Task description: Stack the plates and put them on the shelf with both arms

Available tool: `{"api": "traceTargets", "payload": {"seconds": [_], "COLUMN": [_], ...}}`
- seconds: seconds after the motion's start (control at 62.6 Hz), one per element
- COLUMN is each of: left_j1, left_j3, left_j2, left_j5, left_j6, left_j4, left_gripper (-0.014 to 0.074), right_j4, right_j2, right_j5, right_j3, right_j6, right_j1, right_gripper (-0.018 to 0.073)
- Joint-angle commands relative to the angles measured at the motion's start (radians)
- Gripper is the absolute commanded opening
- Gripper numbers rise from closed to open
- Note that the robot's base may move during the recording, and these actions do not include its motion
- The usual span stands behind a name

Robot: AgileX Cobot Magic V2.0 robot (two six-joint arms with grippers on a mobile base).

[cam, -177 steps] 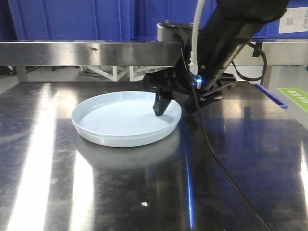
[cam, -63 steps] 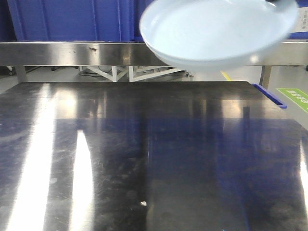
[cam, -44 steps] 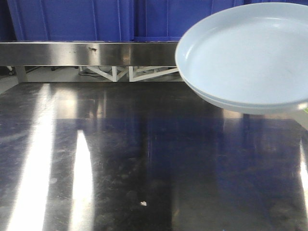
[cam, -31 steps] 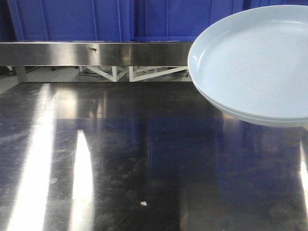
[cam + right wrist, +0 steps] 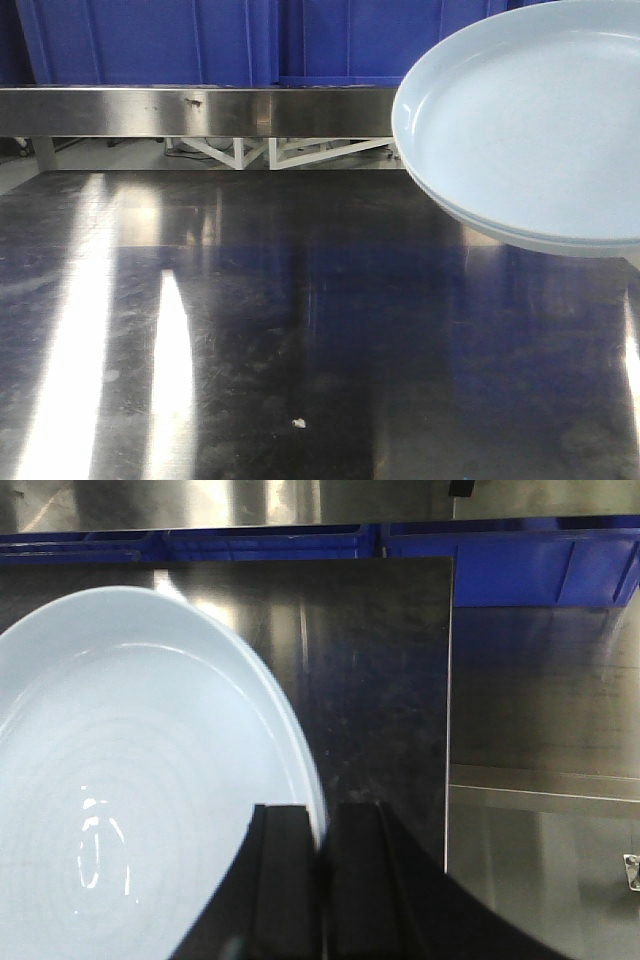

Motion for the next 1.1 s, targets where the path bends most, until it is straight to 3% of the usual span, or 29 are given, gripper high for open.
{"api": "traceTargets", "payload": {"seconds": [0.0,1.086], "left_j1": [0.000,0.000], "left_j3": [-0.029,-0.029], "left_j2": [0.003,0.003], "left_j5": [-0.072,-0.072], "left_j6": [-0.008,-0.008], "left_j4": [0.005,0.003], "left_gripper": [0.0101,0.0101], "right_j4": [0.004,0.004], "right_j2": [-0.012,-0.009], "right_j5": [-0.101,-0.100], "right_j3": [-0.030,-0.030], "right_j6": [-0.004,-0.004], "right_j1": [-0.006,-0.006], "right_gripper": [0.0055,0.0055]}}
